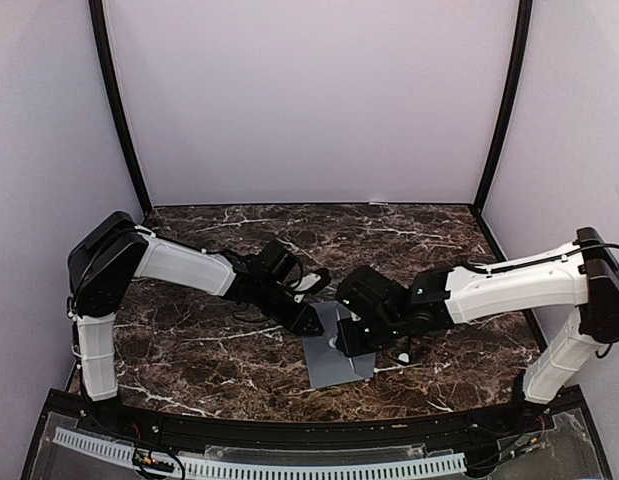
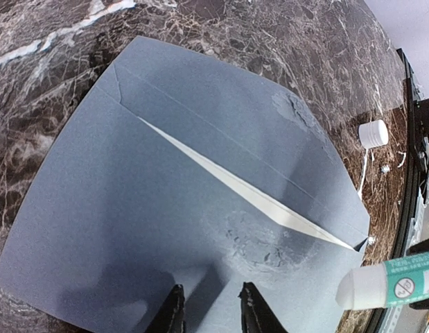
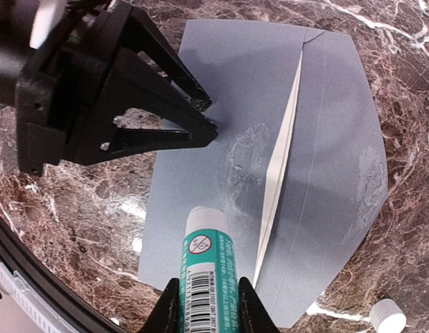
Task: Place the letter into the envelope and seal it
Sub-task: Adjust the solid glue, then paint the envelope at the center of the board.
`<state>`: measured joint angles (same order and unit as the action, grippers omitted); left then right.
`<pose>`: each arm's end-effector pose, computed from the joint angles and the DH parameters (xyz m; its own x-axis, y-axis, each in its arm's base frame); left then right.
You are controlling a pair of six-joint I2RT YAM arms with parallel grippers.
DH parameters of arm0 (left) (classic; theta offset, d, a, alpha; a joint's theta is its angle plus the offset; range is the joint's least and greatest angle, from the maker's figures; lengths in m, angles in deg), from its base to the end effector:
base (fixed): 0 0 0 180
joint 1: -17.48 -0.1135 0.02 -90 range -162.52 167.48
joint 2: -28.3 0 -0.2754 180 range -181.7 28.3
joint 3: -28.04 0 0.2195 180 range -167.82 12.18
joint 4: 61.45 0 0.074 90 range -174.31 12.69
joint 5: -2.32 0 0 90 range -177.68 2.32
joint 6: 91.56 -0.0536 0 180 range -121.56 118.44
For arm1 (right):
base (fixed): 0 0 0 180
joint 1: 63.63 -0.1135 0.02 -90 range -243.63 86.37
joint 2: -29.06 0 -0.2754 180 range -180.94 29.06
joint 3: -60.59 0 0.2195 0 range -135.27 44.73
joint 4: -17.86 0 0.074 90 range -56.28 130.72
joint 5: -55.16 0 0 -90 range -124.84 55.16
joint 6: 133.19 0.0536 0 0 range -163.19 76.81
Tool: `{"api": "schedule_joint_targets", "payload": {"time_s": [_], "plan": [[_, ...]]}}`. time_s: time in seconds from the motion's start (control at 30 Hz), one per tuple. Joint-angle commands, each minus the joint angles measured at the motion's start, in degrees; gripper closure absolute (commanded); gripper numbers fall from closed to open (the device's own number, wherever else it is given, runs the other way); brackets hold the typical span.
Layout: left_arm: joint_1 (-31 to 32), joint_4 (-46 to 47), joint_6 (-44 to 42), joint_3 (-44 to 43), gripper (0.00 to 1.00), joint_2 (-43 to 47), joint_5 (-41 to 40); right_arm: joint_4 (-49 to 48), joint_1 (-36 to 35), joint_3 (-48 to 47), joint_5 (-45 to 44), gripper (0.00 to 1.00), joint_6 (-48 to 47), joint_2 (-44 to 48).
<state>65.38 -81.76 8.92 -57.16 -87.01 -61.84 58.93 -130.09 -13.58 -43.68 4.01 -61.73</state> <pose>0.2545 -0.3165 0.1581 -0.6634 0.4901 -0.5654 0.7457 0.4947 -0.4462 0.1282 0.2736 0.2188 -0.8700 -0.1816 -0.4585 -0.3455 0.8878 0.3039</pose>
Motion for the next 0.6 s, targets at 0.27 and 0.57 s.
{"api": "schedule_joint_targets", "payload": {"time_s": [0.27,0.57], "plan": [[0.0,-4.93,-0.93,-1.27,0.73,-1.33,-2.3,3.57,-0.61,-3.06,-4.06,0.93,2.23,-4.23],[0.0,-4.84,-0.86,-1.27,0.75,-1.34,-1.55,4.43,-0.73,-4.56,-4.98,0.94,1.84,-6.51]]}}
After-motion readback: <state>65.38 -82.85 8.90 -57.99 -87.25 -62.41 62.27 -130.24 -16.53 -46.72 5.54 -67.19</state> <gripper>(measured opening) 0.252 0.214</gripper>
